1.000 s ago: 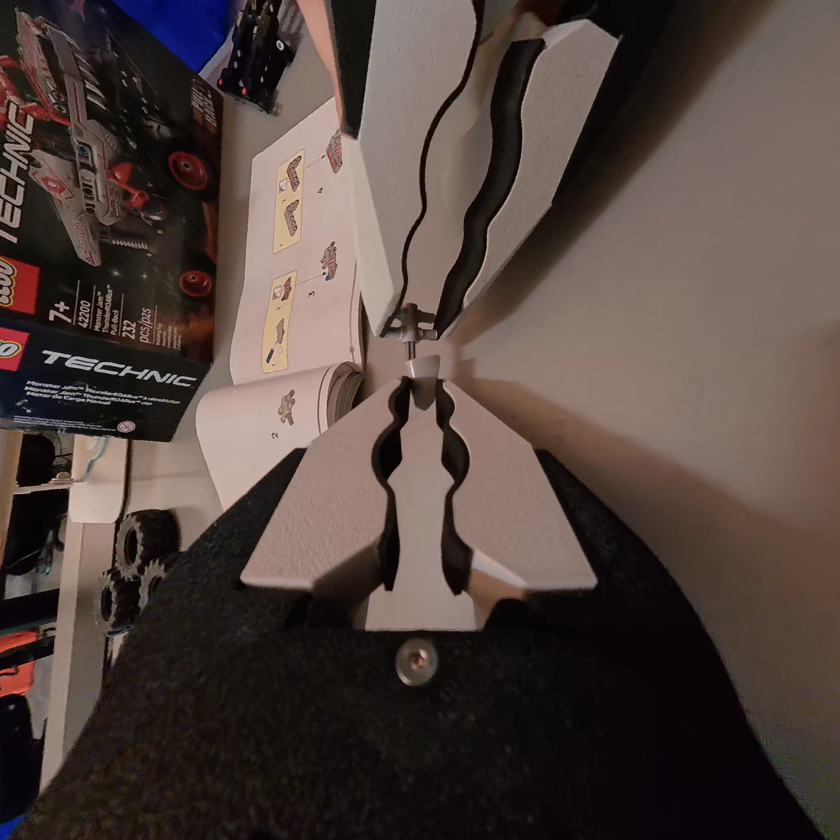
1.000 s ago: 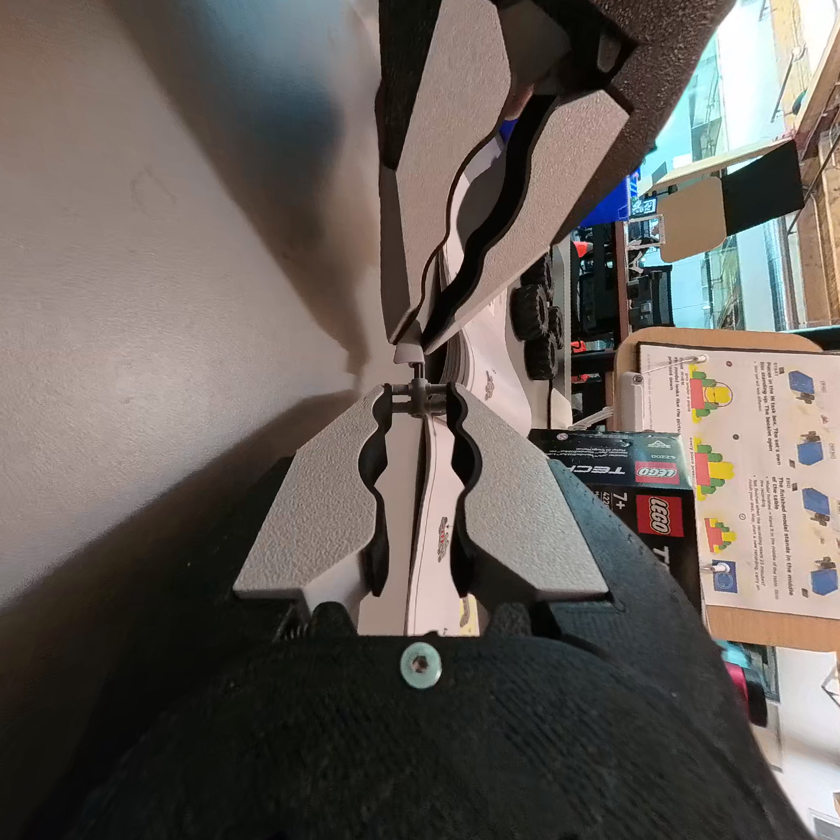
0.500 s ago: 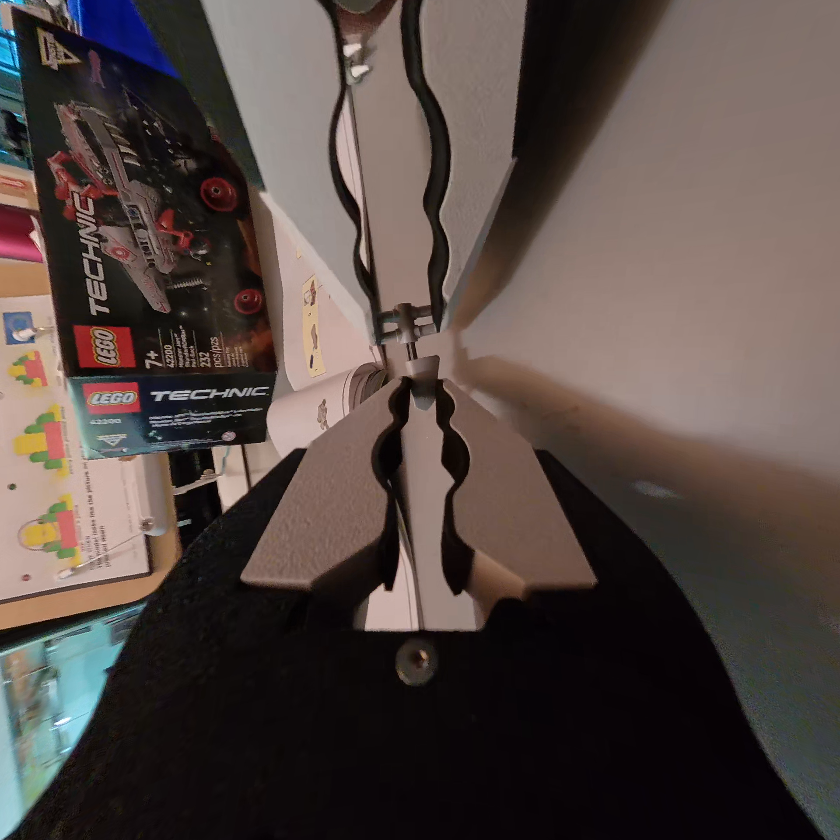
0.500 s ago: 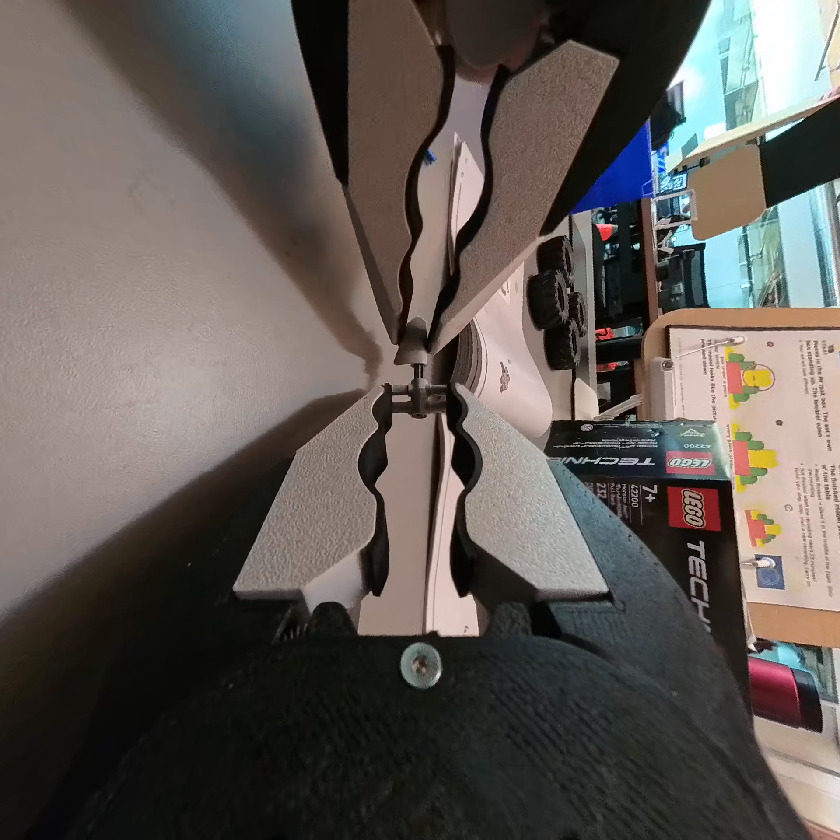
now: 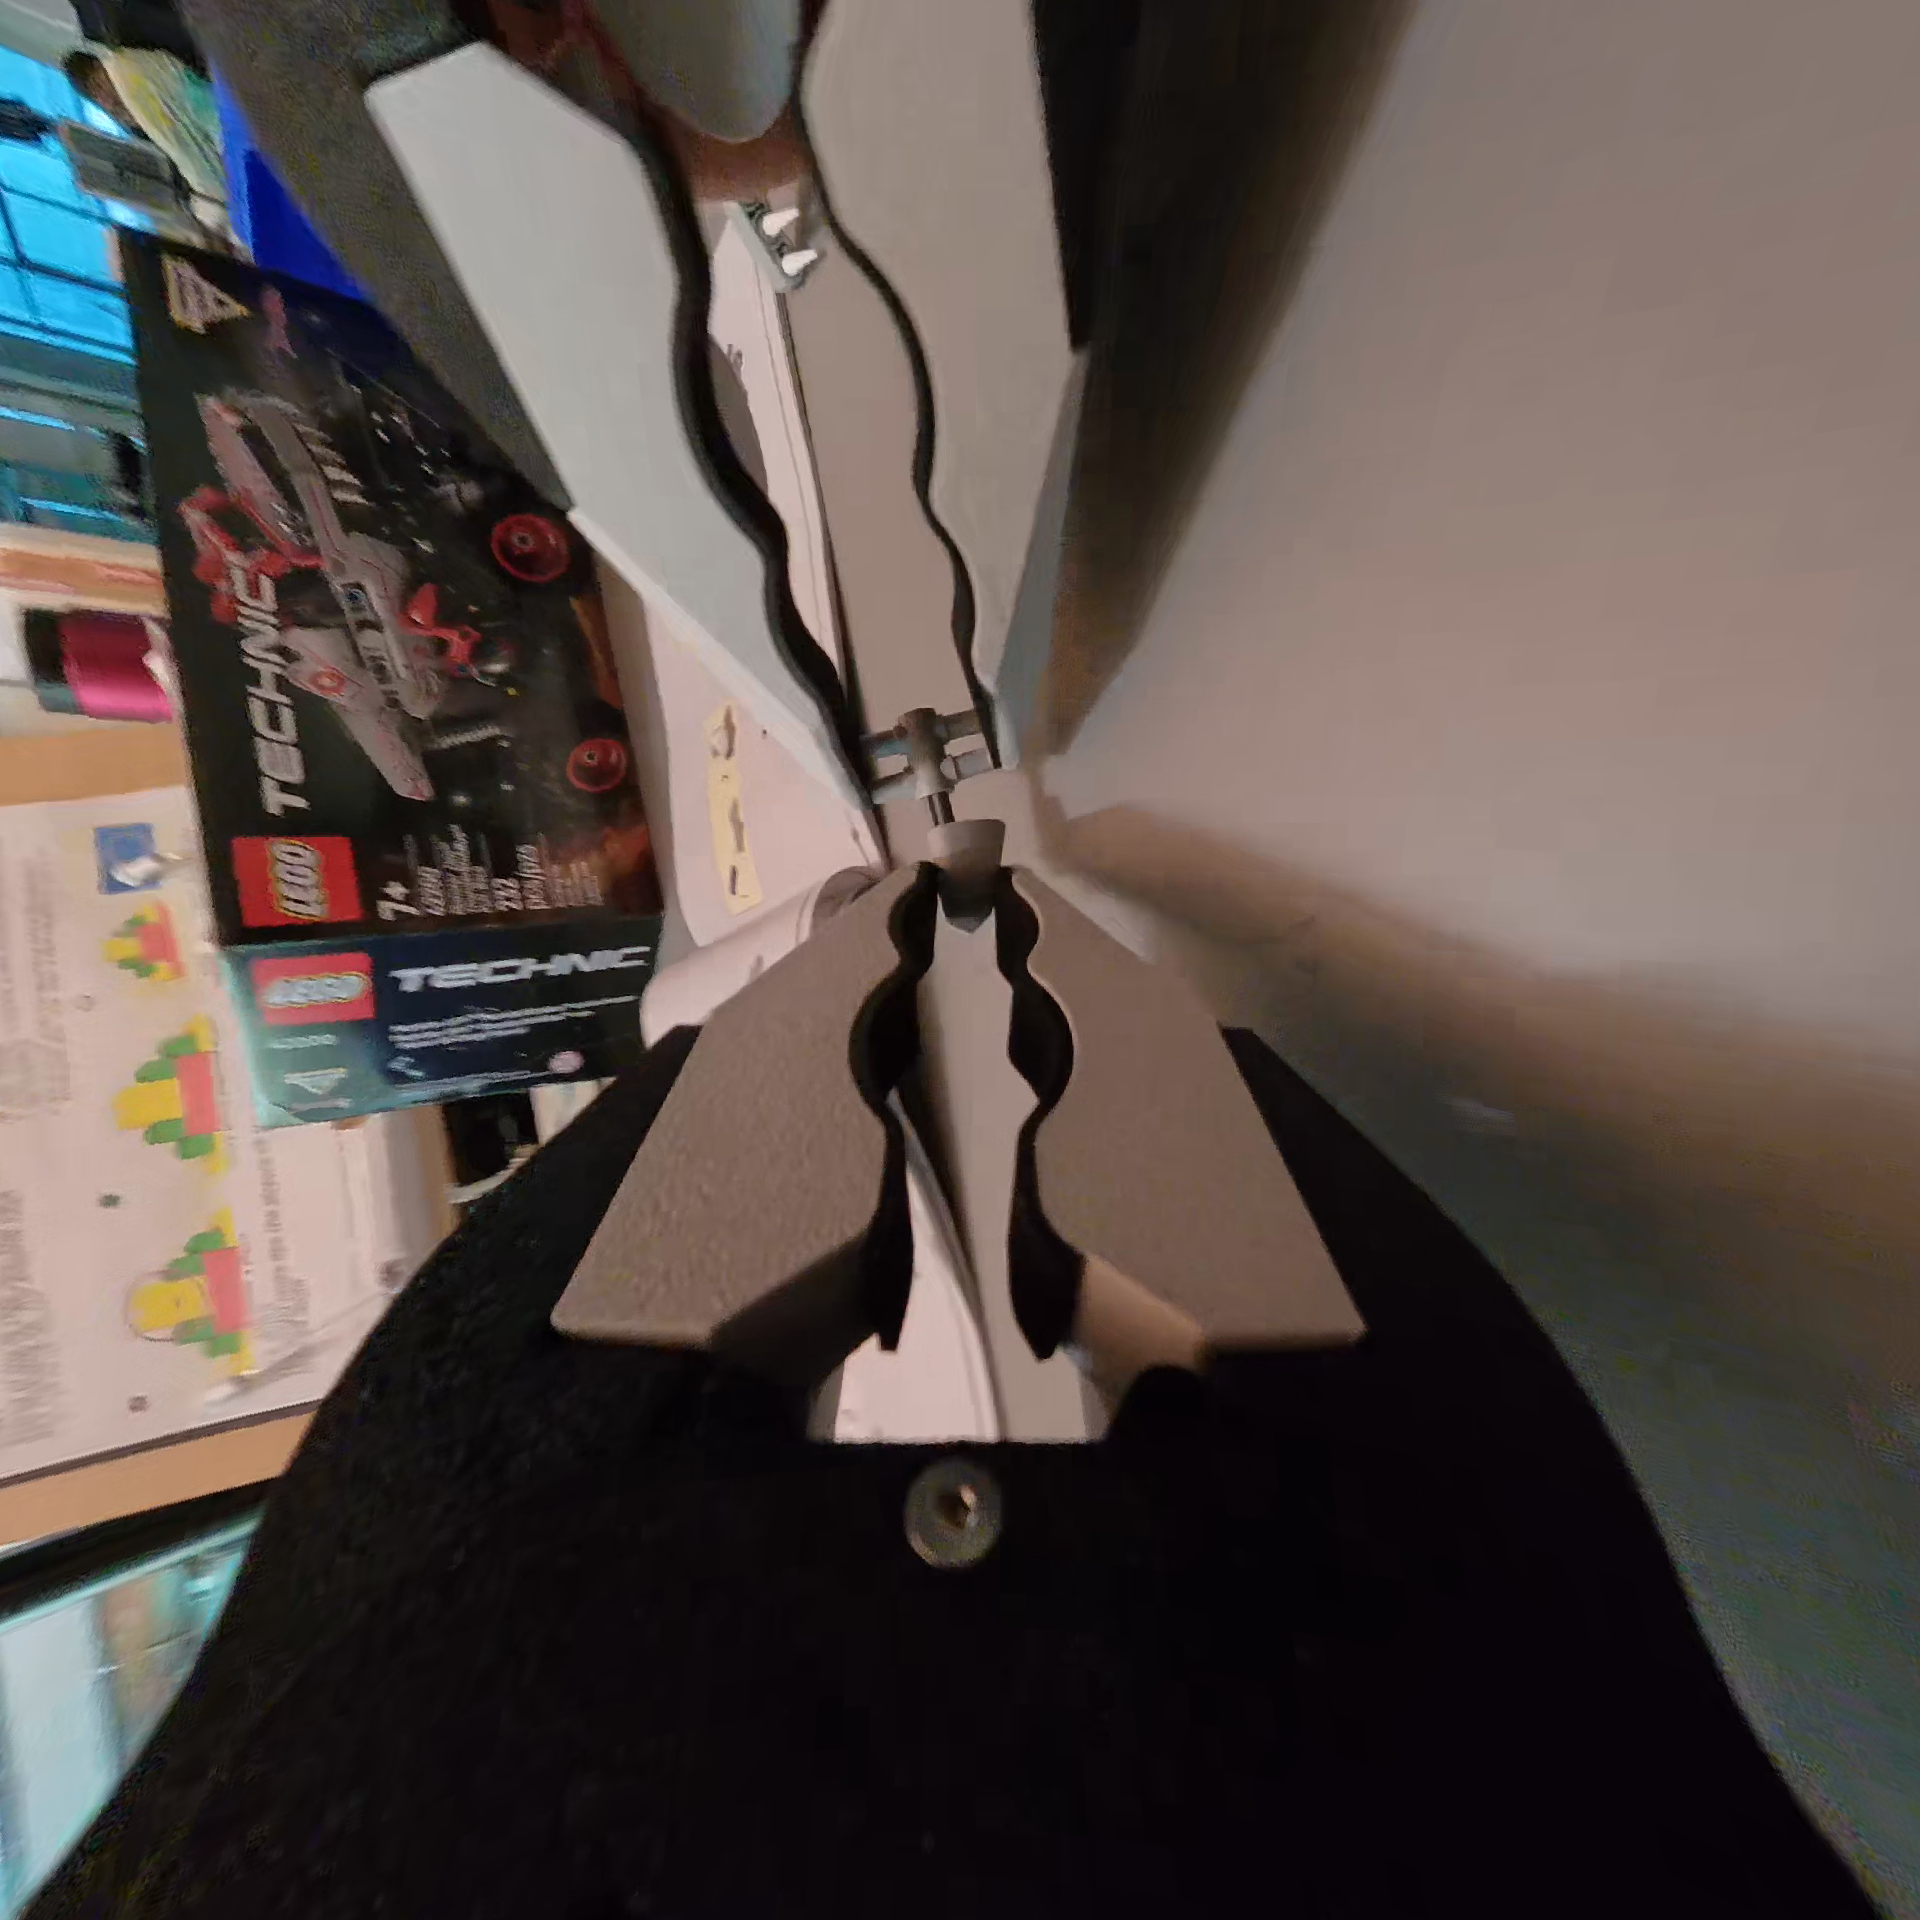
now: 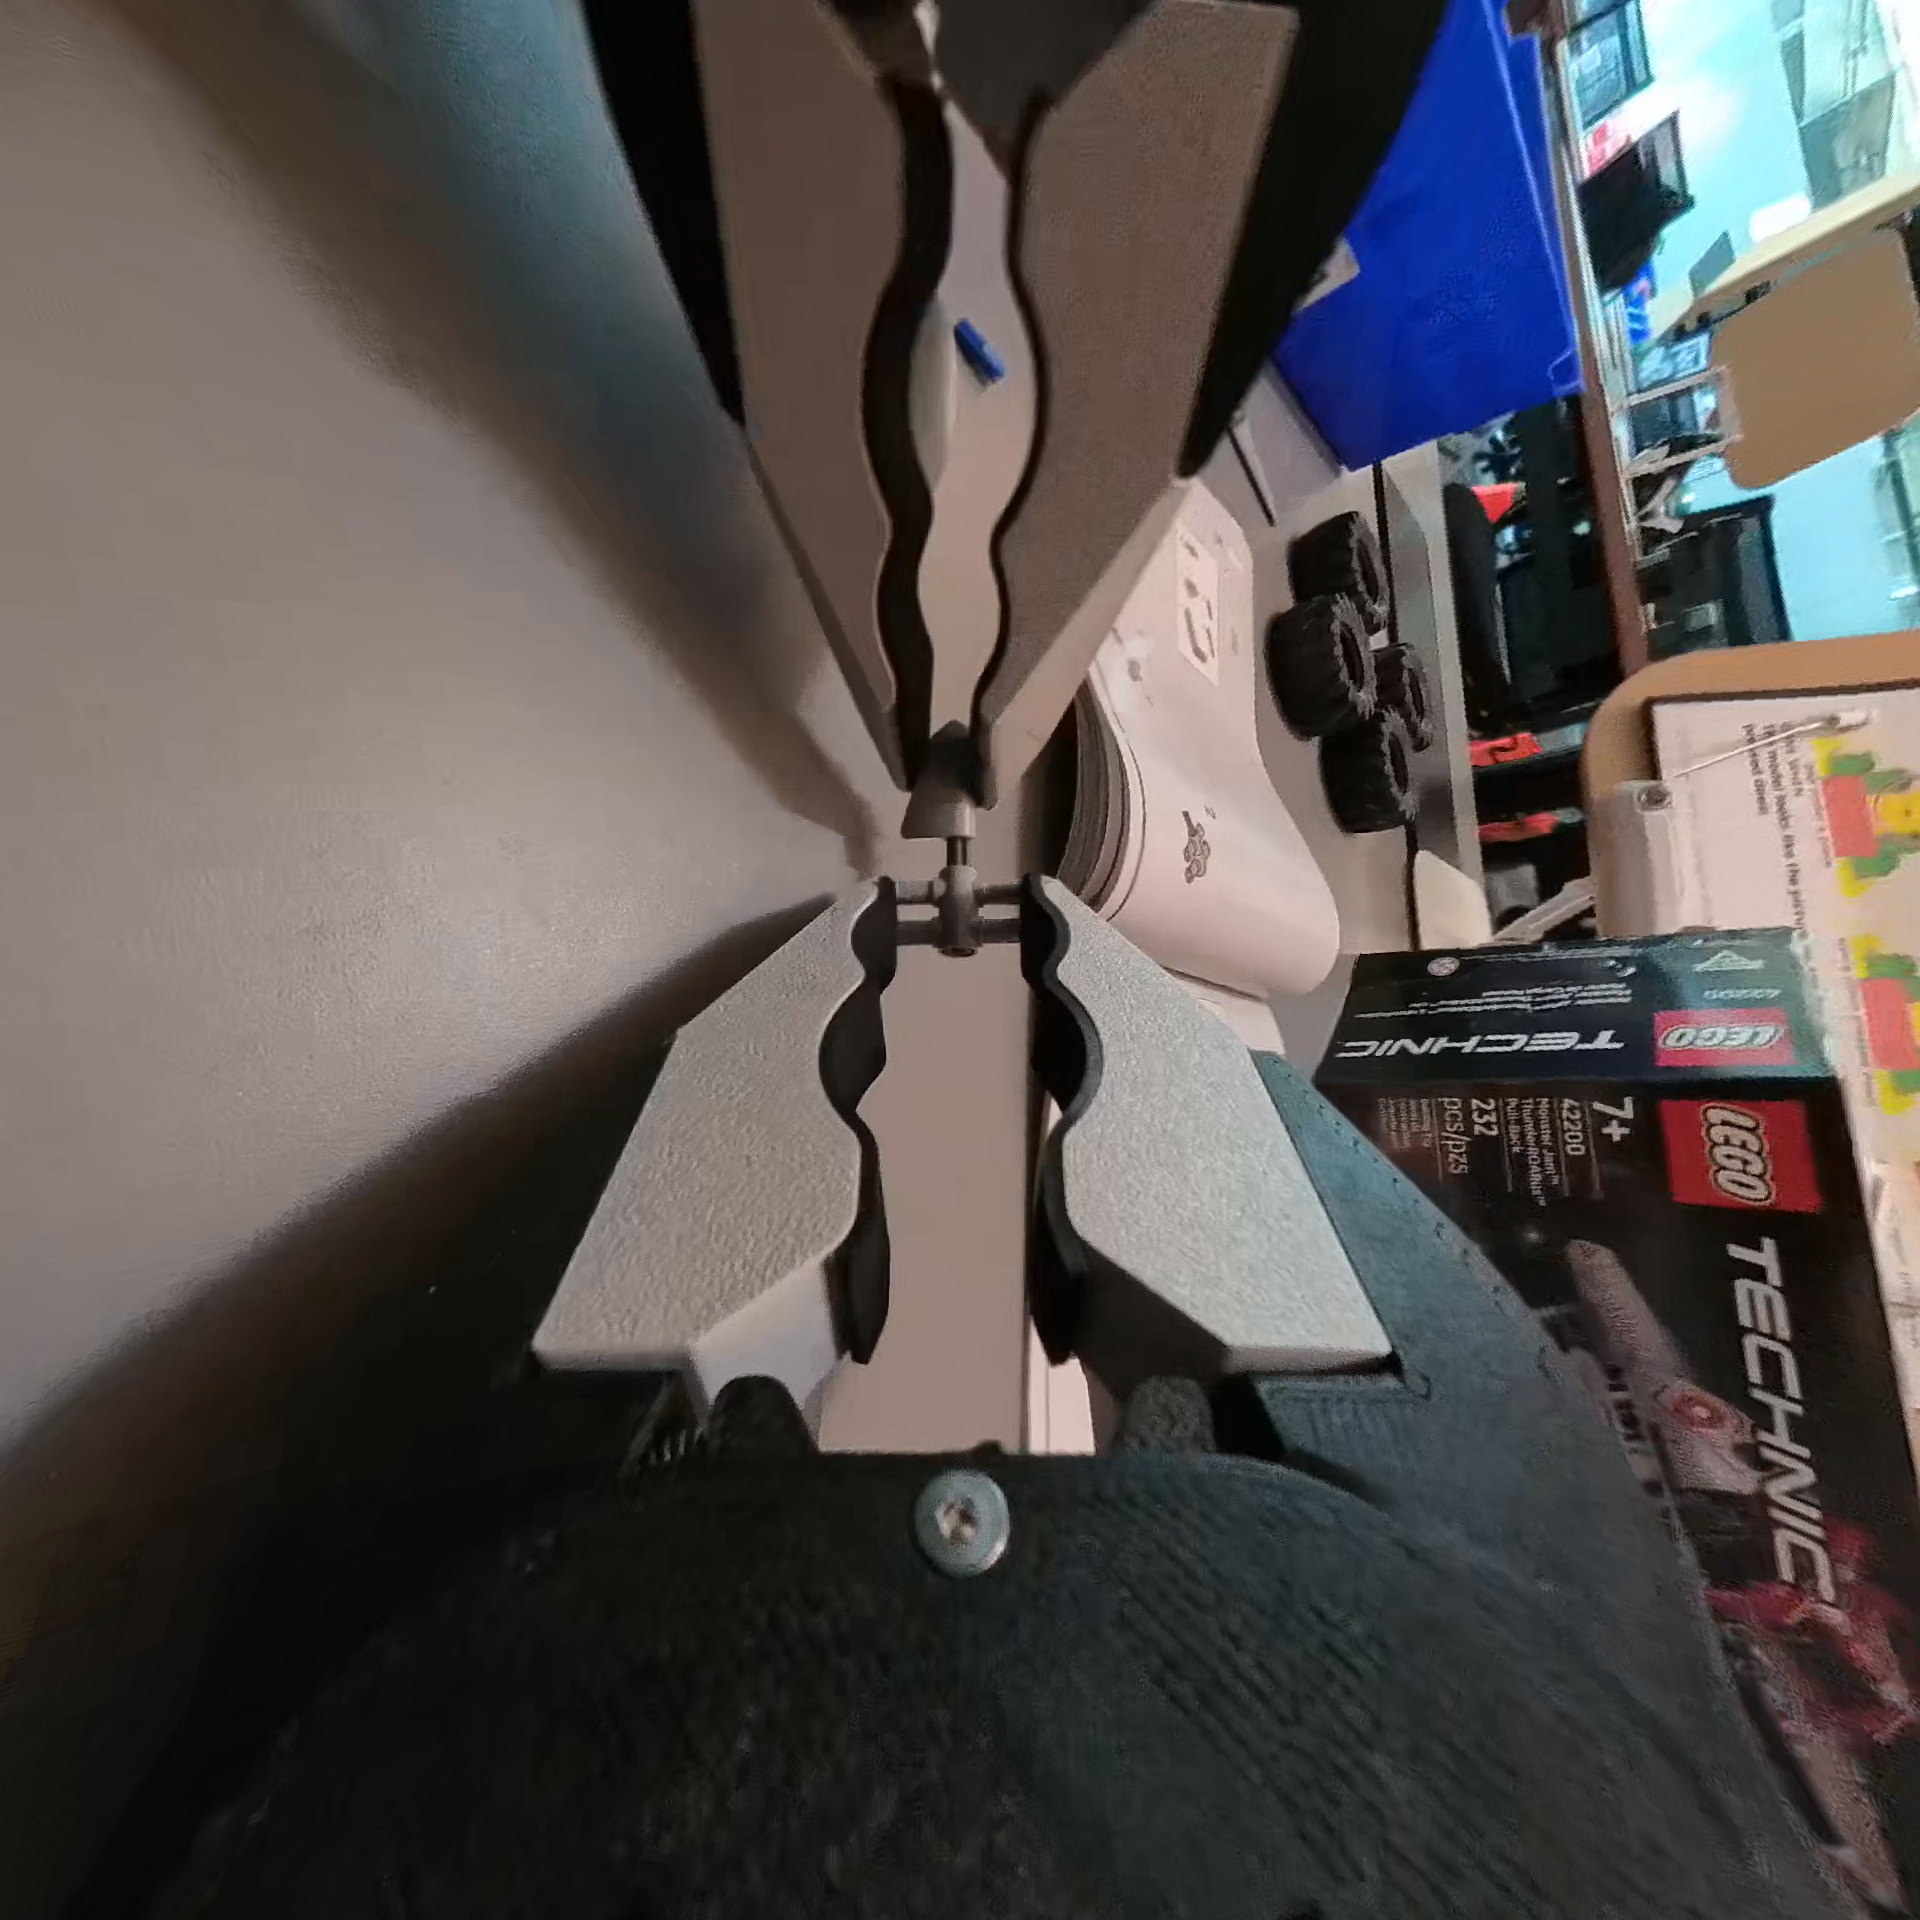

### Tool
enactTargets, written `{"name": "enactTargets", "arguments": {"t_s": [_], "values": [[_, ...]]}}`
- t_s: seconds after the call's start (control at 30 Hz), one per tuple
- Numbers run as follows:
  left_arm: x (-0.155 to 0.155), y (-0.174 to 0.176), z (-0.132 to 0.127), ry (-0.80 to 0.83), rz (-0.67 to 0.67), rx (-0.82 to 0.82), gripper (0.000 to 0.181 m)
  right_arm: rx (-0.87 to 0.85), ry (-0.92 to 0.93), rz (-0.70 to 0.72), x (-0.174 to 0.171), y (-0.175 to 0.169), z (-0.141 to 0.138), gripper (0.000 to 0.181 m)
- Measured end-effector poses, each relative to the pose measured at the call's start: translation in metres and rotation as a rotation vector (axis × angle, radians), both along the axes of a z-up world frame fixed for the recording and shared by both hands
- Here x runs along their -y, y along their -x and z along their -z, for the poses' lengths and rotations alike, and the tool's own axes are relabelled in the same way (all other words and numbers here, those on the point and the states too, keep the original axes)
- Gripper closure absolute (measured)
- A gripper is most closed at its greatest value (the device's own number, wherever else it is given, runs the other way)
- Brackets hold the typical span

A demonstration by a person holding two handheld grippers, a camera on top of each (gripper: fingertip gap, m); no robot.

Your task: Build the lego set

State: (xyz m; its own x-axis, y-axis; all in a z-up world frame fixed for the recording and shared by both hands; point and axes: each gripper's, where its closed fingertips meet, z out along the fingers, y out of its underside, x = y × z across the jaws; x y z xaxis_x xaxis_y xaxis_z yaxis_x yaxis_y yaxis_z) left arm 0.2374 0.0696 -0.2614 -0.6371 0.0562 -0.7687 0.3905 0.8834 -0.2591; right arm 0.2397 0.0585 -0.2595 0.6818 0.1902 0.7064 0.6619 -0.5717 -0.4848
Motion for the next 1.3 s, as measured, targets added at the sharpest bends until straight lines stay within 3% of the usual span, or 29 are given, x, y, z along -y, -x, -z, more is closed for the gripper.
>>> {"name": "enactTargets", "arguments": {"t_s": [0.03, 0.27, 0.37, 0.5, 0.67, 0.87, 1.0, 1.3], "values": [[0.000, -0.001, -0.002, -0.030, 0.009, 0.041, 0.173, -0.020, -0.013, 0.005, 0.000, -0.001, -0.002, 0.158], [0.001, -0.004, -0.008, -0.165, 0.063, 0.198, 0.173, -0.097, -0.058, 0.005, 0.001, 0.000, -0.007, 0.158], [0.003, -0.002, -0.005, -0.137, 0.072, 0.148, 0.173, -0.053, -0.036, -0.010, 0.002, 0.000, -0.004, 0.158], [0.005, 0.002, -0.006, 0.055, 0.068, -0.045, 0.173, -0.065, -0.047, -0.045, 0.002, 0.004, -0.006, 0.158], [0.006, 0.005, -0.001, -0.083, 0.103, 0.014, 0.173, -0.140, -0.030, -0.053, 0.003, 0.007, 0.000, 0.158], [0.007, 0.010, -0.007, 0.235, 0.068, -0.251, 0.173, -0.167, -0.080, -0.095, 0.002, 0.010, -0.007, 0.158], [0.008, 0.014, -0.010, 0.360, 0.076, -0.371, 0.173, -0.202, -0.106, -0.118, 0.002, 0.014, -0.010, 0.158], [0.011, 0.020, -0.017, 0.436, 0.127, -0.443, 0.173, -0.370, -0.171, -0.167, 0.004, 0.021, -0.019, 0.159]]}}
